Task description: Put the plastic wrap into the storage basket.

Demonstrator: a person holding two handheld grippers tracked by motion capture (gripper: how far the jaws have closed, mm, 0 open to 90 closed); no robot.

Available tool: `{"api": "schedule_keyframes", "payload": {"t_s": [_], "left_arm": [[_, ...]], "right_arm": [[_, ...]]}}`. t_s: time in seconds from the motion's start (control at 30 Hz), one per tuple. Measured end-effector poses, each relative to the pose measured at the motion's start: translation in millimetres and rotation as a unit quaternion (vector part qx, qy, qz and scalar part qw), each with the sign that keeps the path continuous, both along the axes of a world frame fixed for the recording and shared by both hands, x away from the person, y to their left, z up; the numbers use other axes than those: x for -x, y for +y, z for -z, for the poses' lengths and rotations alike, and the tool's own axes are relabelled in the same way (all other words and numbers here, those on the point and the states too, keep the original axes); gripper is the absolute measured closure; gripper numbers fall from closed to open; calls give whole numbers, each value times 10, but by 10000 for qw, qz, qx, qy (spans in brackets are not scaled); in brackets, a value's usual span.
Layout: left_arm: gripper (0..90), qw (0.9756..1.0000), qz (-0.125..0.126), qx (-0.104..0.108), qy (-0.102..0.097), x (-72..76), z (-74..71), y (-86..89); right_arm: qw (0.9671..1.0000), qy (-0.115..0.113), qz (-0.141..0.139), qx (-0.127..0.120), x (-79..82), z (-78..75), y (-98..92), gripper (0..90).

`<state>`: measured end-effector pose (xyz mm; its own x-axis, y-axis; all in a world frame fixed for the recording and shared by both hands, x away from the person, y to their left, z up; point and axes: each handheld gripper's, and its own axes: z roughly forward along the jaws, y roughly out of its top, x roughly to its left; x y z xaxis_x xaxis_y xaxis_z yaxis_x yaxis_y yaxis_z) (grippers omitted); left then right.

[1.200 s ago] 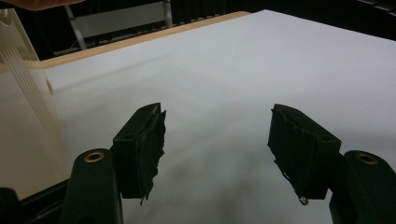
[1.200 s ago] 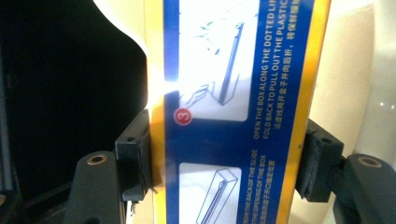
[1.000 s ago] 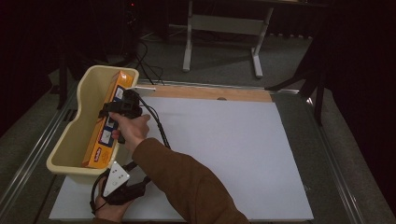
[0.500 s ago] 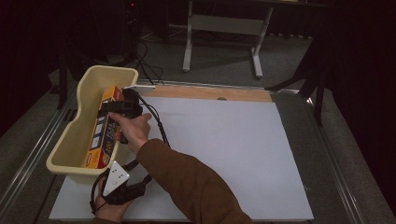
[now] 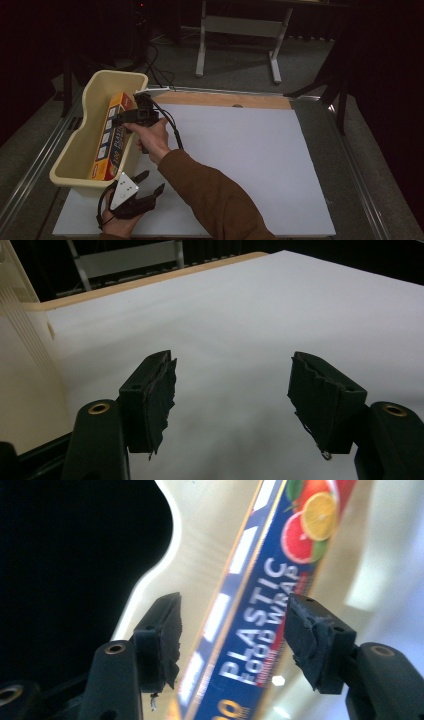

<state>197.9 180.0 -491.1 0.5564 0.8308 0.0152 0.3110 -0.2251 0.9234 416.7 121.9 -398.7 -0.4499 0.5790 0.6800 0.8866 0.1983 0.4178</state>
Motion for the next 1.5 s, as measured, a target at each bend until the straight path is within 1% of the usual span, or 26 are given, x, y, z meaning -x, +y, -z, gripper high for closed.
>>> {"api": "schedule_keyframes", "payload": {"t_s": [0.03, 0.07, 0.1, 0.13, 0.23, 0.3, 0.4, 0.43, 0.47, 0.6, 0.67, 0.73, 0.9, 1.0, 1.07, 1.1, 1.13, 1.23, 1.27, 1.3, 1.33, 1.37, 1.4, 1.43, 1.47, 1.5], "left_arm": [[347, 10000, 1, -11, 1, 0, 0, 1], [348, 10000, -3, -14, 1, 0, 0, 0], [348, 10000, -8, -18, 4, 0, 1, -2], [348, 10000, -9, -20, 6, 0, 1, -2], [347, 10000, -7, -34, 14, -1, 2, -3], [346, 10000, -5, -52, 12, -2, 2, -2], [346, 10000, -17, -51, 17, -1, 4, -6], [346, 10000, -19, -48, 20, -3, 5, -7], [345, 10000, -21, -53, 21, -4, 5, -8], [343, 10000, -24, -44, 27, -11, 3, -14], [343, 10000, -17, -34, 29, -15, 3, -18], [342, 10000, -13, -51, 31, -18, 1, -20], [341, 10000, 5, -31, 35, -26, 2, -29], [340, 10000, 4, -51, 41, -26, 2, -33], [340, 10000, 2, -56, 23, -27, 1, -37], [338, 10000, 0, -50, 17, -28, 1, -40], [337, 10000, 7, -60, 29, -30, 2, -41], [337, 10000, 18, -67, 39, -35, 5, -47], [337, 10000, 22, -60, 35, -36, 6, -51], [337, 10000, 22, -60, 35, -36, 6, -51], [337, 10000, 33, -55, 45, -39, 8, -57], [337, 10000, 37, -46, 51, -42, 12, -60], [337, 10000, 42, -53, 60, -44, 13, -63], [337, 9999, 44, -66, 63, -45, 14, -63], [337, 10000, 41, -60, 64, -47, 17, -64], [337, 10000, 41, -53, 69, -49, 20, -64]], "right_arm": [[9999, -159, -48, 41, 10, -8, -17, 374], [9981, -591, -138, 75, 39, -24, -59, 355], [9981, -591, -138, 75, 39, -24, -59, 355], [9966, -788, -214, 89, 51, -30, -80, 346], [9915, -1177, -444, 332, 87, -54, -148, 328], [9862, -1469, -616, 455, 105, -63, -212, 310], [9761, -1863, -867, 710, 130, -55, -322, 296], [9741, -1904, -948, 764, 133, -44, -367, 296], [9733, -1919, -983, 788, 132, -31, -416, 296], [9716, -2012, -998, 744, 120, -5, -639, 291], [9705, -2000, -1126, 744, 119, 8, -747, 297], [9663, -2092, -1278, 790, 142, 27, -857, 288], [9532, -2489, -1351, 1056, 242, 86, -1156, 247], [9441, -2726, -1385, 1235, 326, 149, -1340, 229], [9364, -2903, -1309, 1474, 405, 202, -1454, 229], [9297, -3041, -1264, 1651, 457, 234, -1509, 228], [9250, -3131, -1212, 1781, 510, 271, -1561, 228], [9224, -3221, -1117, 1818, 645, 388, -1738, 230], [9204, -3263, -1118, 1842, 676, 426, -1801, 229], [9194, -3285, -1092, 1869, 703, 461, -1861, 230], [9194, -3285, -1092, 1869, 703, 461, -1861, 230], [9173, -3319, -1027, 1944, 745, 520, -1972, 229], [9165, -3308, -949, 2038, 786, 581, -2126, 229], [9165, -3308, -949, 2038, 786, 581, -2126, 229], [9170, -3312, -835, 2058, 831, 618, -2277, 229], [9170, -3312, -835, 2058, 831, 618, -2277, 229]]}}
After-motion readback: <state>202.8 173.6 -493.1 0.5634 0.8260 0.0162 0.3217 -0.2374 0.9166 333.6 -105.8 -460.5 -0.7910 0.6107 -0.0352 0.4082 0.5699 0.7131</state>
